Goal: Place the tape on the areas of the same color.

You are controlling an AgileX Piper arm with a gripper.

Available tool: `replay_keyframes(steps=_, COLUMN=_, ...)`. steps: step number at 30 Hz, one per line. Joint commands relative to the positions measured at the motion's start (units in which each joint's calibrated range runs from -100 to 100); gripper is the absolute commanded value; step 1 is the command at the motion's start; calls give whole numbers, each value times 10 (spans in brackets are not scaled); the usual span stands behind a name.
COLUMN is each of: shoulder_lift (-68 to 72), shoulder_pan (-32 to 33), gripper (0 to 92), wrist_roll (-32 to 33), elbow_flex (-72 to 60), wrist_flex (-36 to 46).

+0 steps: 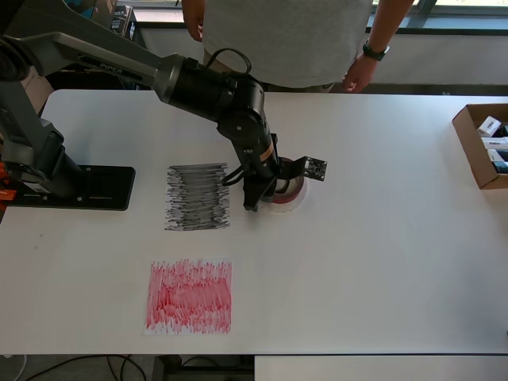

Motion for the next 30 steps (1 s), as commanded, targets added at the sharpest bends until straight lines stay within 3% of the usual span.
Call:
replay_keyframes(steps=1, shoulder_lift=2, shoulder_pan=5, gripper=438, wrist_roll=3, elbow_flex=-3, wrist_flex=-20)
replay_keyframes(steps=30, shoulder_lift=86, shoulder_pan=7, gripper=441, wrist_roll=4, elbow_flex=-11, wrist_flex=-34)
